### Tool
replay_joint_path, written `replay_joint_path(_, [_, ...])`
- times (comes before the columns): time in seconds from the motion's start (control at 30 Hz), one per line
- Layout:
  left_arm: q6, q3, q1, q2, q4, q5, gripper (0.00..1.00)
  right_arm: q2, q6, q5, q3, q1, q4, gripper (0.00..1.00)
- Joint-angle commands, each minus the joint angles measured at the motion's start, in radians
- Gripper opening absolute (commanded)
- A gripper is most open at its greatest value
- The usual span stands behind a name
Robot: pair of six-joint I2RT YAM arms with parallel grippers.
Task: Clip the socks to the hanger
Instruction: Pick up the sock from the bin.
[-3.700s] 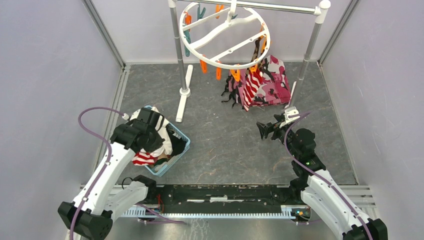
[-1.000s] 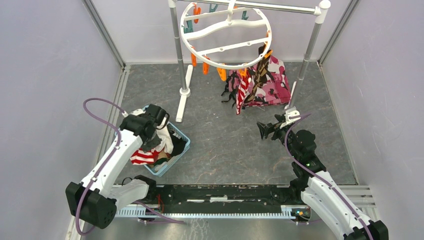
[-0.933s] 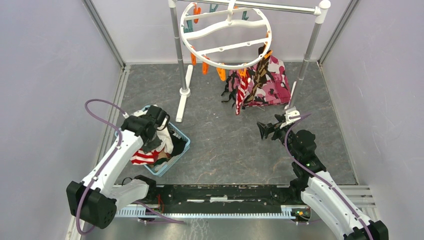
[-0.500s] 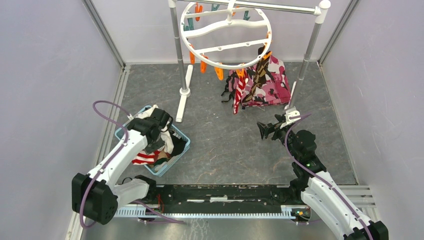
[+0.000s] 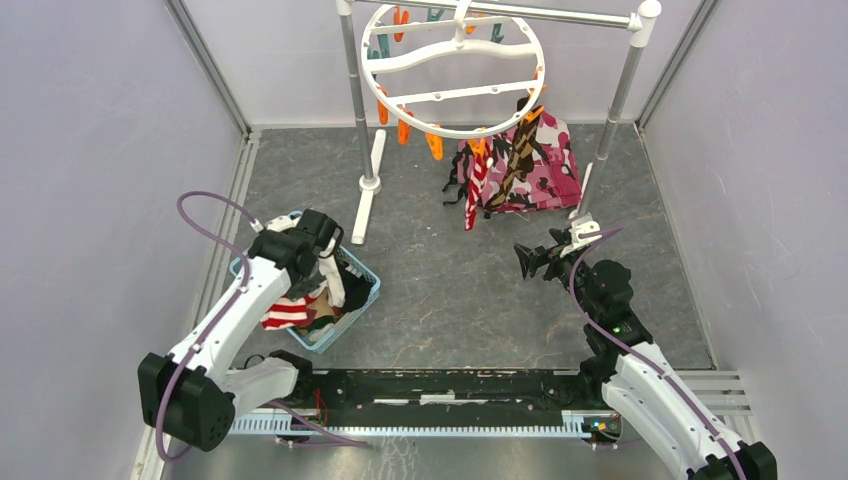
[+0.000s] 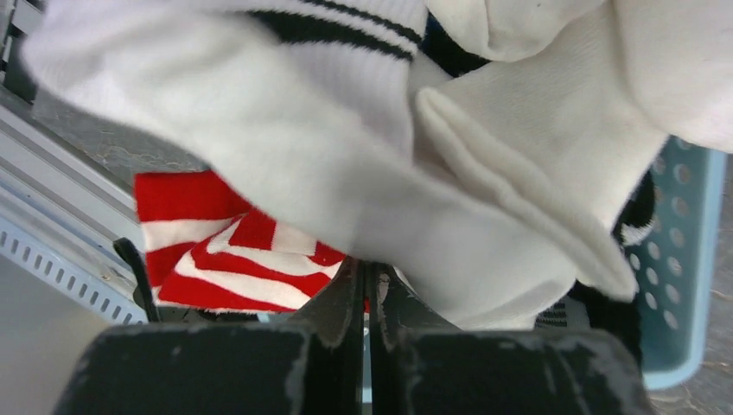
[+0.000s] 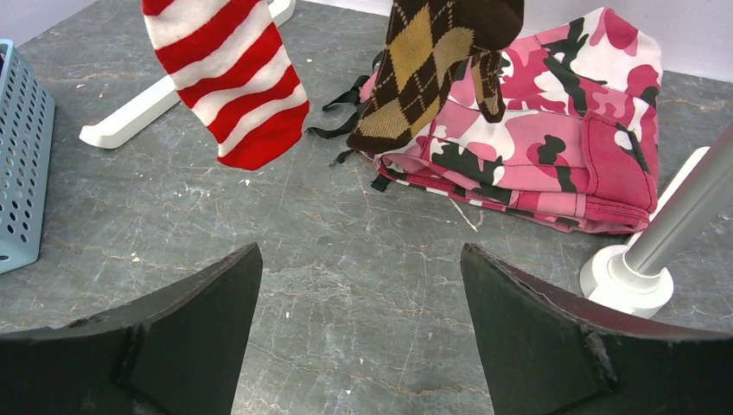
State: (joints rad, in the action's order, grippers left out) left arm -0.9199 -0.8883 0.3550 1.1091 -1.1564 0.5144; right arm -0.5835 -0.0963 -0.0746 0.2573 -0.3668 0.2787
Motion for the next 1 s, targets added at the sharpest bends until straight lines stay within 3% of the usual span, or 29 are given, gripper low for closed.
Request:
replay_joint_path(0.0, [0.02, -0.115, -0.005, -0.058, -0.128, 0.049, 0.02, 0.006, 0.003, 0.009, 0.001, -0.006, 0.032, 0.91])
replay_joint_path(0.43, [0.038, -0.254, -0.004, -0.089, -0.244, -0.069, 0.02, 0.016, 0.004, 0.013, 0.003, -0.02, 0.031, 0.91])
replay_joint_path(0.6, [0.075, -0.342, -0.004, -0.101, -0.232, -0.231, 0.02, 0.014, 0.003, 0.013, 0.0, -0.021, 0.035, 0.92])
replay_joint_path(0.97, [0.192, -0.492, -0.005, -0.121, -0.182, -0.327, 0.02, 0.01, 0.003, 0.005, -0.002, -0.021, 0.038, 0.92])
